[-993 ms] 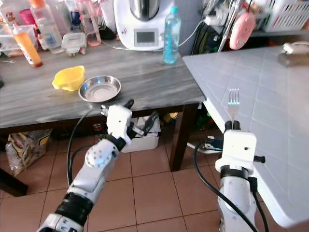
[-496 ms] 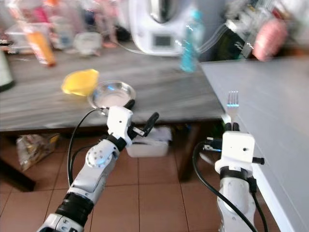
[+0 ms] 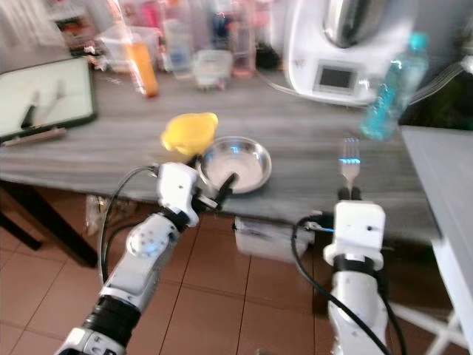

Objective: Setting the table

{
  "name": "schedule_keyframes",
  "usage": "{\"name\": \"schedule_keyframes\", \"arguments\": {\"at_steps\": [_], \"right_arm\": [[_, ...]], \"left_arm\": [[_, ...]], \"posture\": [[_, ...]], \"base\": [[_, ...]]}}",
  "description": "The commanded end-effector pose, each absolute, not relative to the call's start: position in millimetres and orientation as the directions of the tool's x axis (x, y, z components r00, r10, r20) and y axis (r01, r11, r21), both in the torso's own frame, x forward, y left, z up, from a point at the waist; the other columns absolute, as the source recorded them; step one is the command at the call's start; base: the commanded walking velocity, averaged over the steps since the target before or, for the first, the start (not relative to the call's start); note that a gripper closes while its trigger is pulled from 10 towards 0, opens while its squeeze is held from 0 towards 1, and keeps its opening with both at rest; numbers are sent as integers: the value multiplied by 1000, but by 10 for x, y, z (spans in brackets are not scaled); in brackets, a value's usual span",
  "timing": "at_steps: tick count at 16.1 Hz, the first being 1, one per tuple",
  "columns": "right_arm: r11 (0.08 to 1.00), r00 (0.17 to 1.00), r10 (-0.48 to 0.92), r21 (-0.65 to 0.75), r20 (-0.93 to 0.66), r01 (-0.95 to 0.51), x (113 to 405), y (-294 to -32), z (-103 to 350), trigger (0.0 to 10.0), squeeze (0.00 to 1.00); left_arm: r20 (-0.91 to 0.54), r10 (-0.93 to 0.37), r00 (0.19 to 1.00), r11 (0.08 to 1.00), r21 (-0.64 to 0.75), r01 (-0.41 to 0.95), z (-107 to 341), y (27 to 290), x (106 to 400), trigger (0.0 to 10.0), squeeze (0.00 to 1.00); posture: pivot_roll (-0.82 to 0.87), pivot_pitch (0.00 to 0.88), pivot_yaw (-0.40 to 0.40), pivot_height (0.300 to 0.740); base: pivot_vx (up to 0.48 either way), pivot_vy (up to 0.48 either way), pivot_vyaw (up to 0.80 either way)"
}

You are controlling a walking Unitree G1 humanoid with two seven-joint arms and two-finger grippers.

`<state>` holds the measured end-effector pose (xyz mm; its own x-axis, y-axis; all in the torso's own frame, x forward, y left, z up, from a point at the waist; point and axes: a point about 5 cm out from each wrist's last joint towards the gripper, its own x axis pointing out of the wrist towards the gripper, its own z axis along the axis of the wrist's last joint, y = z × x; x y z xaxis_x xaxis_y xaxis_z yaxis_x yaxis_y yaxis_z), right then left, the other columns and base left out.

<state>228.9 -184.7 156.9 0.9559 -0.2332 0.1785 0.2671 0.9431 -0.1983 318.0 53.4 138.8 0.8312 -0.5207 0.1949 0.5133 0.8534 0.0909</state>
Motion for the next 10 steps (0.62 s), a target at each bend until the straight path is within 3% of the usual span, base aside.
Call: {"name": "schedule_keyframes", "arguments": {"at_steps": [1, 4, 10], "right_arm": [[947, 954, -224, -184, 199, 261, 2281, -1803, 1619, 10000, 0], [946, 953, -230, -186, 196, 267, 2269, -1817, 1614, 10000, 0], [948, 954, -230, -176, 192, 265, 2282, -1814, 1622, 10000, 0]], "left_arm": [[201, -511, 836, 859, 98, 502, 1398, 607, 3181, 10000, 0], [204, -525, 826, 851, 124, 511, 1413, 662, 3155, 10000, 0], [155, -545, 824, 834, 199, 515, 1410, 1065, 3045, 10000, 0]], "posture": [[-3, 117, -30, 740], [-4, 121, -33, 740], [19, 133, -34, 740]], "base": [[0, 0, 0], [0, 0, 0], [0, 0, 0]]}}
